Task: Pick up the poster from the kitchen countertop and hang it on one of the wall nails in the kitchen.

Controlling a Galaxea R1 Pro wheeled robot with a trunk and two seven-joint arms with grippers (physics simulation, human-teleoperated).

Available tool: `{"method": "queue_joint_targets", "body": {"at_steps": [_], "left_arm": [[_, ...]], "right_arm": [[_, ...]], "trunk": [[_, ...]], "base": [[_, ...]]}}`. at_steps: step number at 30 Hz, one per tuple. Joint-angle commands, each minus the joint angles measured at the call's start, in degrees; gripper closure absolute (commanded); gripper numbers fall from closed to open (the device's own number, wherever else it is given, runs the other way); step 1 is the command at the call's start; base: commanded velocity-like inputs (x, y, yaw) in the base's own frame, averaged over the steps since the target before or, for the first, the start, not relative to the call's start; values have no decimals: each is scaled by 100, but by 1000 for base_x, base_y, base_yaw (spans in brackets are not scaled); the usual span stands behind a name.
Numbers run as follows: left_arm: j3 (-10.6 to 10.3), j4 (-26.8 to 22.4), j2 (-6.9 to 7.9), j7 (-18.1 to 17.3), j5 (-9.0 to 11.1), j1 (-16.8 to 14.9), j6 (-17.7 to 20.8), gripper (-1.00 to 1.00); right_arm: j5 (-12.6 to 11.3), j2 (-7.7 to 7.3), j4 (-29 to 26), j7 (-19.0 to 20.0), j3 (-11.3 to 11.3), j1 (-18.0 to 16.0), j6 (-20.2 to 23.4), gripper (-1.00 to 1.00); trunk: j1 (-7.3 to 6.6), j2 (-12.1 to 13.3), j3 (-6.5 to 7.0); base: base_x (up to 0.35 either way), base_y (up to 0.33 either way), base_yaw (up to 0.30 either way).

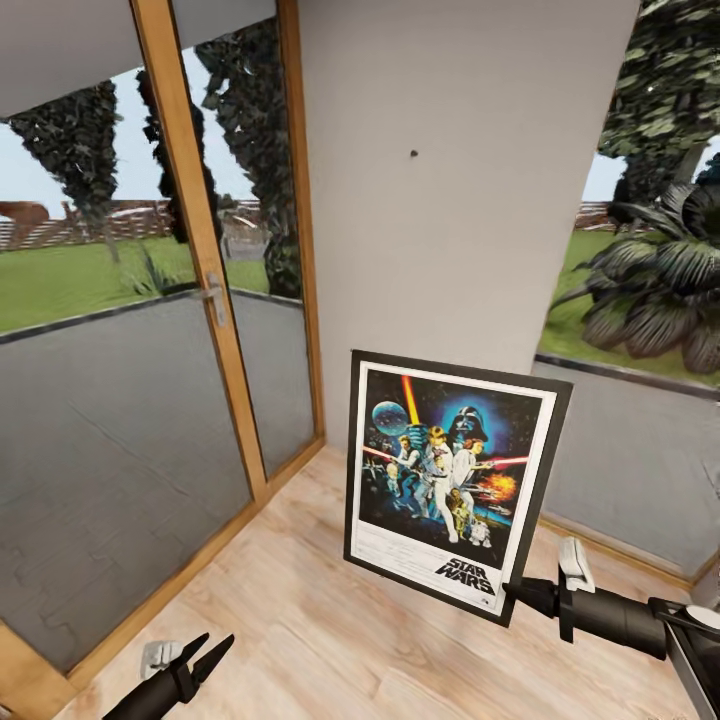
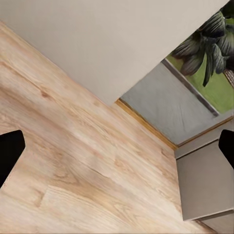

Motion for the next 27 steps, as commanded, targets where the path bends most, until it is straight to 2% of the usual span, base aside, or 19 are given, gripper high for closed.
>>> {"method": "queue_joint_targets", "body": {"at_steps": [1,12,27], "left_arm": [[25,5,0,-18,-17,-6,-26,-100],[25,5,0,-20,-17,-3,-23,-100],[25,5,10,-23,-17,-6,-25,-100]], "right_arm": [[-16,1,-1,27,-2,-7,69,100],[-16,3,-1,26,-2,-7,70,100],[-18,3,-4,31,-9,-7,62,100]], "trunk": [[6,-12,-13],[6,-12,-13],[6,-12,-13]], "base": [[222,303,-234],[223,303,-232],[223,303,-20]]}}
